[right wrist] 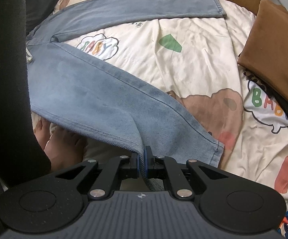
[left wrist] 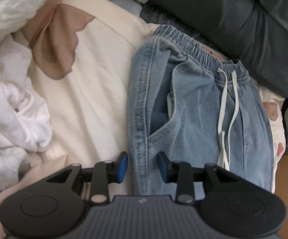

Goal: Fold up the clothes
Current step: 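Grasp the jeans edge by the waistband with the left gripper while the right gripper holds the leg hem, then lift the jeans with both grippers, raising waistband edge and leg hem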

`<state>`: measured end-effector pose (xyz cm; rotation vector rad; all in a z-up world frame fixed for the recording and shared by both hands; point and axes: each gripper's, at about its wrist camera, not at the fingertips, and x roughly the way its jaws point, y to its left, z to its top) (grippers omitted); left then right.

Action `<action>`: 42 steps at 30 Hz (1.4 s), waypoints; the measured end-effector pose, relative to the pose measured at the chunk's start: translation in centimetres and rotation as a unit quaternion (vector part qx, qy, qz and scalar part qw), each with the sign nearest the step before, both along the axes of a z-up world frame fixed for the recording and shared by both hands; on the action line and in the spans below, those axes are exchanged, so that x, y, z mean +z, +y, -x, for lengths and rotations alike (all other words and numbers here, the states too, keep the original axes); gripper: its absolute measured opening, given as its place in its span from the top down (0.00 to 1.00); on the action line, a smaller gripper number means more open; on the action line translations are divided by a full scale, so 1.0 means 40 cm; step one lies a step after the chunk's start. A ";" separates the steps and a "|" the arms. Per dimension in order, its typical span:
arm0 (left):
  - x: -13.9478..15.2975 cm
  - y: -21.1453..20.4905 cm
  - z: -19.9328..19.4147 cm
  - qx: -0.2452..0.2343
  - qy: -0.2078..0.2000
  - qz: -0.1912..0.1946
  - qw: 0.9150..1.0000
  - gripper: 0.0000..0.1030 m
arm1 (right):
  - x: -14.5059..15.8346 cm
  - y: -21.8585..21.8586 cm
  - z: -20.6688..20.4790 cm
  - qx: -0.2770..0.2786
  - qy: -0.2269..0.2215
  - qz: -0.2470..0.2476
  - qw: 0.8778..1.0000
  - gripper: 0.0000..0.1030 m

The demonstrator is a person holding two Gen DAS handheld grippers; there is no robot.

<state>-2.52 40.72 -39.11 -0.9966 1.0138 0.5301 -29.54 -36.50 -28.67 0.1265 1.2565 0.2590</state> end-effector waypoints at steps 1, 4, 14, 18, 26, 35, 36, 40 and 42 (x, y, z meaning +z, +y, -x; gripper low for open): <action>-0.004 0.003 0.004 0.001 -0.002 0.002 1.000 0.59 | 0.000 0.000 0.000 0.001 0.001 0.001 1.000 0.98; -0.012 0.008 0.015 0.002 -0.008 0.007 1.000 0.59 | -0.003 0.003 -0.001 0.000 0.004 0.004 1.000 0.98; 0.012 0.024 0.051 -0.007 -0.067 0.015 0.998 0.86 | 0.012 0.009 -0.012 0.002 0.004 0.019 1.000 0.98; 0.010 0.023 0.065 -0.017 -0.082 0.016 0.996 0.87 | 0.011 0.014 -0.013 0.002 0.008 0.023 1.000 0.98; -0.031 0.048 0.050 -0.001 -0.072 0.039 0.997 0.72 | 0.017 0.018 -0.019 0.011 0.013 0.033 0.999 0.98; -0.055 0.064 0.019 0.007 -0.084 0.058 0.995 0.78 | 0.015 0.020 -0.026 0.015 0.022 0.043 0.999 0.98; -0.049 0.065 0.018 0.000 -0.086 0.057 0.995 0.80 | 0.016 0.019 -0.027 0.014 0.022 0.043 0.999 0.98; -0.001 0.054 0.003 -0.054 -0.077 0.009 0.996 0.85 | 0.020 0.010 -0.030 0.005 0.019 0.039 0.999 0.98; 0.020 0.050 -0.005 -0.059 -0.077 0.007 0.995 0.86 | 0.029 0.006 -0.036 -0.001 0.013 0.040 0.999 0.98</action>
